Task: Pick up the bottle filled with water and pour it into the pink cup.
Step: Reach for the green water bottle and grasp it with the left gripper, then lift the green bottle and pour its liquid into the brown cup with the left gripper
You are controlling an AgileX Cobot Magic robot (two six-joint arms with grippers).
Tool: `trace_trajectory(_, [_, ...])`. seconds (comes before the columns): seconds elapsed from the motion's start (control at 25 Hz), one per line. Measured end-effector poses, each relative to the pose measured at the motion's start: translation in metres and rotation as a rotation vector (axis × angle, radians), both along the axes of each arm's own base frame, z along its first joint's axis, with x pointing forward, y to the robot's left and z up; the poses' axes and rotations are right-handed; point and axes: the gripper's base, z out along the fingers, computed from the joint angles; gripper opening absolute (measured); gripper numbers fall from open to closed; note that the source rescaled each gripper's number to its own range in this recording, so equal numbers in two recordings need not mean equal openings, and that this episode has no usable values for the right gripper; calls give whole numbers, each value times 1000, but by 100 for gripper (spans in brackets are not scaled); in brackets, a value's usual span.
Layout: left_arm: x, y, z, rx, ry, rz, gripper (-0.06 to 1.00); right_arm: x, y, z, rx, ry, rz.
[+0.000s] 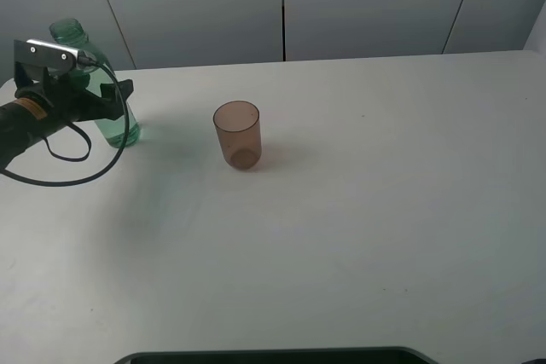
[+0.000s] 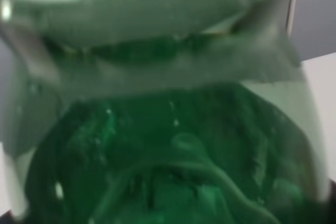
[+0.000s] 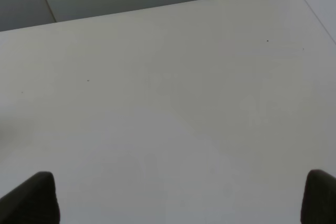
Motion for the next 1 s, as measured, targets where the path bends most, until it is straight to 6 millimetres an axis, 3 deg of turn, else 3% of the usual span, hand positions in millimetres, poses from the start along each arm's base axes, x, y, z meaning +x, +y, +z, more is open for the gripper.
trace_trajectory(0.24, [14,-3,1,4,-33,-26,94,0,0,0,0,0,0])
trace_trajectory(0.64, [17,-13,-5,25,-31,-105,91,0,0,0,0,0,0])
trace_trajectory(0.68, [17,-13,-5,25,-31,-105,77,0,0,0,0,0,0])
trace_trajectory(0.72, [17,-13,-5,26,-32,-107,49,0,0,0,0,0,0])
trace_trajectory(0.76, [17,-13,-5,26,-32,-109,9,0,0,0,0,0,0])
trace_trajectory(0.8, [18,-13,-5,26,-32,-107,2,0,0,0,0,0,0])
trace_trajectory(1.0, [18,-13,-4,25,-33,-109,1,0,0,0,0,0,0])
